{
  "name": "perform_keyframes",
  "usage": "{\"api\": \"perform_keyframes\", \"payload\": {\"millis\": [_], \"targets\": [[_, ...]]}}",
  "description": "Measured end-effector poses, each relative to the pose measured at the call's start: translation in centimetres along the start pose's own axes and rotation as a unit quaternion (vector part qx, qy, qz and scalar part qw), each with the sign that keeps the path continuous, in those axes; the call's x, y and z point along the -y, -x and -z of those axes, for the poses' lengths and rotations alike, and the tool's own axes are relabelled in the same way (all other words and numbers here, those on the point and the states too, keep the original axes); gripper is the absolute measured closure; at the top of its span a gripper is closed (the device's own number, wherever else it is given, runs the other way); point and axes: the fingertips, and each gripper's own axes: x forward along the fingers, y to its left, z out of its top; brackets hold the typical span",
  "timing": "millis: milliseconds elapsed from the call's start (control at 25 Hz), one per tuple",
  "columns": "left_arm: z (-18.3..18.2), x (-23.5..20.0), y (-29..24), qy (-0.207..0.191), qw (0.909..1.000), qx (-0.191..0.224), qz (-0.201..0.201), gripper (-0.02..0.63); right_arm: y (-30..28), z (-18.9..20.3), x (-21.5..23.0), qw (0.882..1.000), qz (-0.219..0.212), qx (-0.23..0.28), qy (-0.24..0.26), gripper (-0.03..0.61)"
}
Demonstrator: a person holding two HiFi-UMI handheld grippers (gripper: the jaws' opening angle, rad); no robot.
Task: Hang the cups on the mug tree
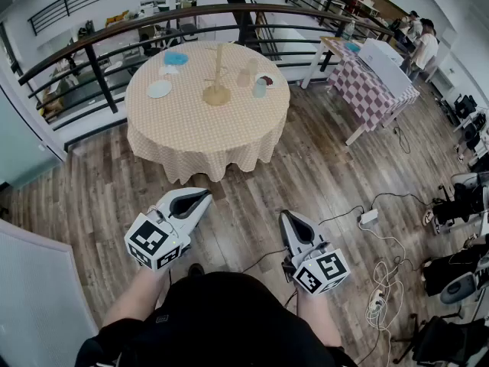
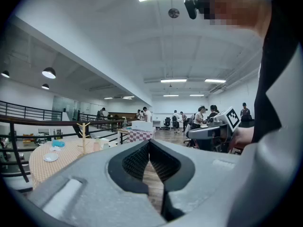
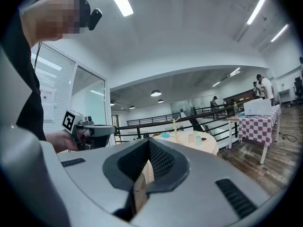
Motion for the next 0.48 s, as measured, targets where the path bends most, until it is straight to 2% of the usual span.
{"api": "perform_keyframes", "payload": {"millis": [320, 480], "targets": [[-0.3, 1.2, -1.8, -0.007, 0.9999, -0.004, -0.014, 0.606, 1.3, -0.3, 1.9, 1.0, -0.012, 0.005, 0.009, 0.566], [0.8, 3.8, -2.2, -0.006, 0.9997, -0.006, -0.024, 0.606, 3.6, 0.7, 1.9, 0.999, -0.033, 0.006, 0.025, 0.566]]}}
